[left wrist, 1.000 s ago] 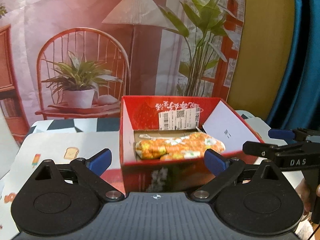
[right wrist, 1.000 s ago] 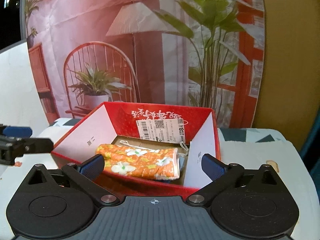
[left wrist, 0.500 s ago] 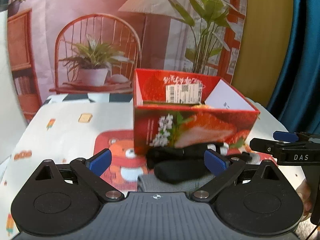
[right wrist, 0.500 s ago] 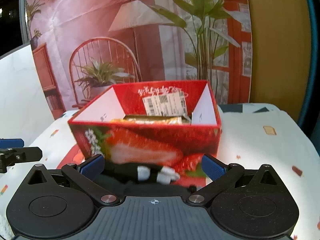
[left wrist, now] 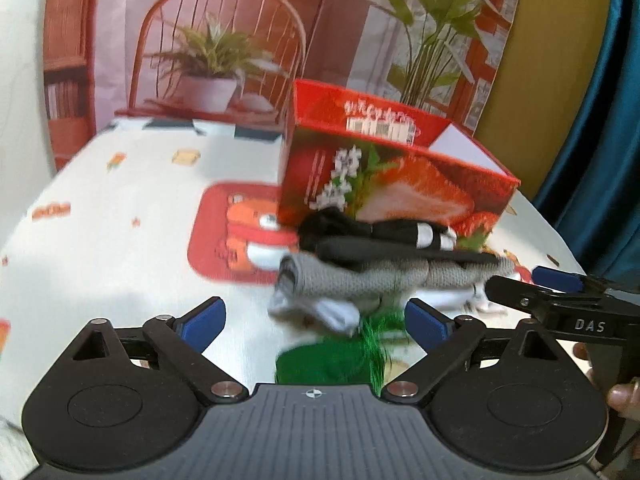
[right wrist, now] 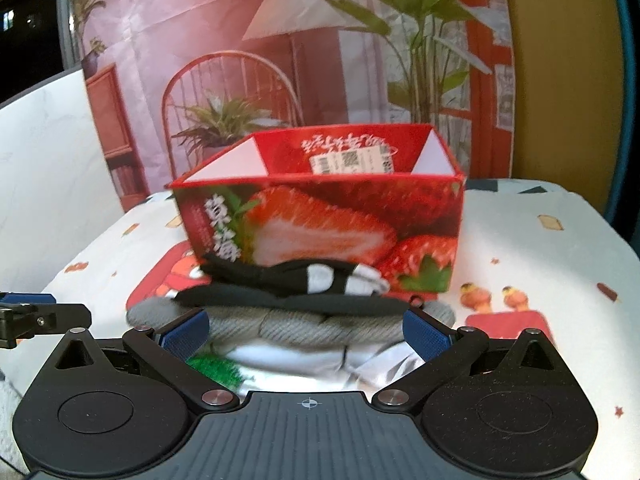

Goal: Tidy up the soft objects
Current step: 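Close the left tool on the green tasselled item, then lift the green tasselled item with the left tool over the red box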

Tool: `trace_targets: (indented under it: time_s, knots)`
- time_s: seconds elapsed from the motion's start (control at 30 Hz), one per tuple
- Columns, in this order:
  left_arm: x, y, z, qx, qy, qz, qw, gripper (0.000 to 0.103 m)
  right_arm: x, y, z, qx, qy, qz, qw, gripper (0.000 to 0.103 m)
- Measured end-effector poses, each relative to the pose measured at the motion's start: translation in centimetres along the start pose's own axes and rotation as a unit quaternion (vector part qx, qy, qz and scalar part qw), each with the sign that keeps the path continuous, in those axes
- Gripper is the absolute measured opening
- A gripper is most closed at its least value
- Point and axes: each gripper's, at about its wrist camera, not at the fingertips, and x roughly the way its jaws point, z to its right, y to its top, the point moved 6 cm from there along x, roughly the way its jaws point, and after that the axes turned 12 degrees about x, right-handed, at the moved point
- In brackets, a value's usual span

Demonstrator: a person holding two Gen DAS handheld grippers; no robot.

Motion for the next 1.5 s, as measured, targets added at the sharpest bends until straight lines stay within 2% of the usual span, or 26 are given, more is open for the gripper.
trace_targets:
  time_s: [0.23,0.27,0.3,0.37,0.43,0.93,1.0,1.13,1.23,1.37,1.5]
  knots:
    - [1.4,-2.5,-0.1,-0.022,-0.031,-0.038,0.9986,0.083,1.0,-2.7,-1.6,-0.023,0.017,-0.035,0.999,0.097]
    - [1.7,-2.8,-0.3,-0.032,-0.038,-0.042,0.9979,0.074,1.2,-3.0,-1.9,-0.027,0.02,-0.04,0.999,0.096]
    - [1.9,-3.0,-0.5,-0.041,-0.045,-0.044,0.9972,0.059,1.3,-3.3,-2.2,-0.032,0.021,-0.044,0.998,0.095]
    - [2.5,-3.3,-0.9,-0.064,-0.067,-0.047,0.9946,0.049,1.6,-3.9,-2.7,-0.042,0.024,-0.053,0.997,0.093]
    - [2.9,-3.3,-0.9,-0.077,-0.073,-0.041,0.9935,0.049,1.9,-4.3,-3.0,-0.052,0.025,-0.059,0.997,0.091]
    - [6.8,-1.4,2.9,-0.075,-0.132,-0.044,0.9875,0.048,2.9,-6.9,-3.8,-0.087,0.05,-0.096,0.99,0.075]
    - [6.9,-1.3,3.2,-0.075,-0.138,-0.043,0.9867,0.051,3.0,-7.0,-3.8,-0.087,0.053,-0.097,0.99,0.075]
    - [7.1,-1.8,3.6,-0.087,-0.181,-0.045,0.9786,0.051,3.2,-7.2,-4.0,-0.09,0.061,-0.101,0.989,0.073]
    - [7.0,-1.9,3.7,-0.073,-0.179,-0.042,0.9803,0.051,3.4,-7.5,-4.4,-0.098,0.07,-0.105,0.987,0.07]
    - [6.9,-2.5,2.7,-0.101,-0.186,-0.045,0.9762,0.058,3.6,-7.7,-4.6,-0.103,0.079,-0.107,0.986,0.066]
    - [6.8,-2.8,2.3,-0.113,-0.19,-0.043,0.9743,0.06,3.7,-7.7,-4.5,-0.097,0.085,-0.111,0.985,0.064]
